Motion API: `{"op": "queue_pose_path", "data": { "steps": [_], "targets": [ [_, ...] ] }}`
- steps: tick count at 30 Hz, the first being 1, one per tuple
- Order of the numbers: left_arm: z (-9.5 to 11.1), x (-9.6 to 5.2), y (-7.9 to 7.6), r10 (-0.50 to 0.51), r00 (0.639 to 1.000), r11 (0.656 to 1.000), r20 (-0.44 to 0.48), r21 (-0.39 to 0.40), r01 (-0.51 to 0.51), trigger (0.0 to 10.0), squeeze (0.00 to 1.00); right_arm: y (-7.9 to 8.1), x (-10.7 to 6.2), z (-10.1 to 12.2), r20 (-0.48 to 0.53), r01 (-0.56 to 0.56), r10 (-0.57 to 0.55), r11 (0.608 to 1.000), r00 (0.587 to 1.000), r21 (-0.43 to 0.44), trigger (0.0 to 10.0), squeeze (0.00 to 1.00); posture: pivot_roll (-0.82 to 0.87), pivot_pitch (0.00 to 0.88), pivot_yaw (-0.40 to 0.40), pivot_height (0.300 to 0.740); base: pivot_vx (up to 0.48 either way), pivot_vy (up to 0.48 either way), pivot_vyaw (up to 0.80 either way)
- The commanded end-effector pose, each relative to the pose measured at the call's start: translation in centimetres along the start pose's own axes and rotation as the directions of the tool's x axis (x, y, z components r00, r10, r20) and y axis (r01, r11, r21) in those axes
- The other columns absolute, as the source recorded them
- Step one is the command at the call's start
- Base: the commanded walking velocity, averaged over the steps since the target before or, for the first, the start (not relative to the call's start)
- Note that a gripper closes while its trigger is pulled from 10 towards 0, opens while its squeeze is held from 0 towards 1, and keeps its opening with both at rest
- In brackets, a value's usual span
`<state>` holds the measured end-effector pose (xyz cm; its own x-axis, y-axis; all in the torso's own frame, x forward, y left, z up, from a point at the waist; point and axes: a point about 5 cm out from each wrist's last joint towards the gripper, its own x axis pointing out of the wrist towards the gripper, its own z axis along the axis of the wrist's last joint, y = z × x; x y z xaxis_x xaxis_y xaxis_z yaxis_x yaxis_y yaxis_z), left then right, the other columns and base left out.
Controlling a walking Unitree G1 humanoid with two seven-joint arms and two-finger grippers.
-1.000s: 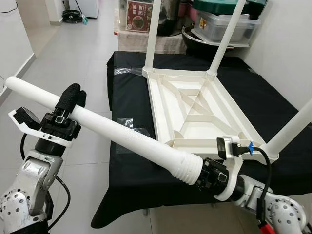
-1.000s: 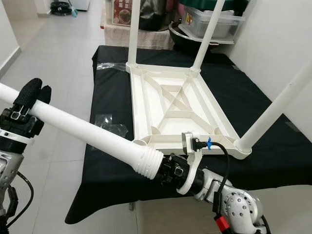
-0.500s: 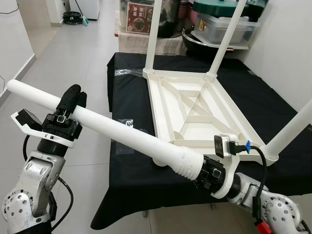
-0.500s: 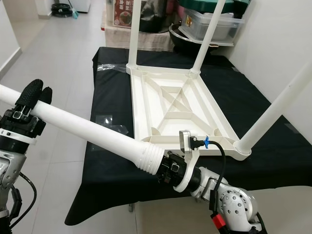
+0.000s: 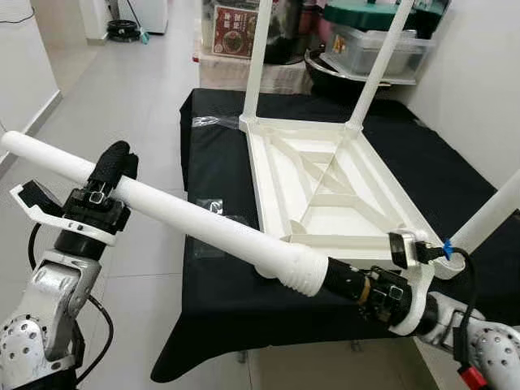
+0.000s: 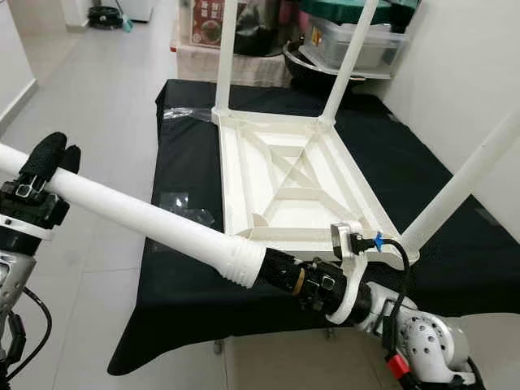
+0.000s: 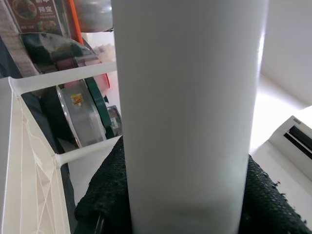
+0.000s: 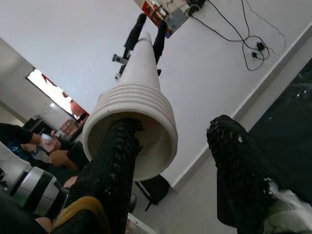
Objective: Building children table
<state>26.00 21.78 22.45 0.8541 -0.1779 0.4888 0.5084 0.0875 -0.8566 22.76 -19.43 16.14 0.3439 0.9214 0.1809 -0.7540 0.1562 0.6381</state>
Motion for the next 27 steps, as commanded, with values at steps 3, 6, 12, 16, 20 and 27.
{"op": "queue_pose_path", "data": {
  "steps": [3,6,12,16,20,27],
  "targets": [
    [0.4,0.1,-0.2,0.006,1.0,0.999,-0.021,0.031,-0.005,0.0,0.0,-0.4,-1.5,0.2,-0.058,0.059,-0.061,0.997,0.996,-0.05,10.0,0.0,0.09,0.019,-0.126,0.74,0.0,0.0,0.0],
    [0.9,0.1,-0.8,0.001,1.0,1.0,-0.017,0.03,-0.001,0.0,0.0,-0.7,-2.3,0.9,-0.074,0.096,-0.102,0.992,0.992,-0.083,10.0,0.0,0.08,0.025,-0.126,0.74,0.0,0.0,0.0],
    [1.5,-0.2,-1.4,-0.001,0.999,0.998,-0.046,0.058,0.003,0.0,0.0,-1.0,-3.7,1.5,-0.081,0.156,-0.165,0.982,0.983,-0.108,10.0,0.0,0.09,0.027,-0.133,0.74,0.0,0.0,0.0],
    [1.5,-0.3,-1.5,0.001,0.997,0.997,-0.076,0.08,0.005,0.0,0.0,-1.3,-3.9,1.8,-0.081,0.183,-0.194,0.975,0.978,-0.13,10.0,0.0,0.09,0.029,-0.133,0.74,0.0,0.0,0.0],
    [-0.2,-0.7,-2.0,-0.03,0.94,0.986,-0.34,0.144,0.083,10.0,0.0,-0.8,-3.0,4.2,-0.061,0.162,-0.18,0.96,0.982,-0.23,10.0,0.0,0.07,0.043,-0.125,0.74,0.0,0.0,0.0],
    [-1.5,1.7,-3.8,-0.133,0.822,0.965,-0.554,0.116,0.234,10.0,0.0,-0.3,-0.3,5.8,-0.147,0.04,-0.089,0.951,0.985,-0.307,10.0,0.0,0.07,0.048,-0.114,0.74,0.0,0.0,0.0]
  ]
}}
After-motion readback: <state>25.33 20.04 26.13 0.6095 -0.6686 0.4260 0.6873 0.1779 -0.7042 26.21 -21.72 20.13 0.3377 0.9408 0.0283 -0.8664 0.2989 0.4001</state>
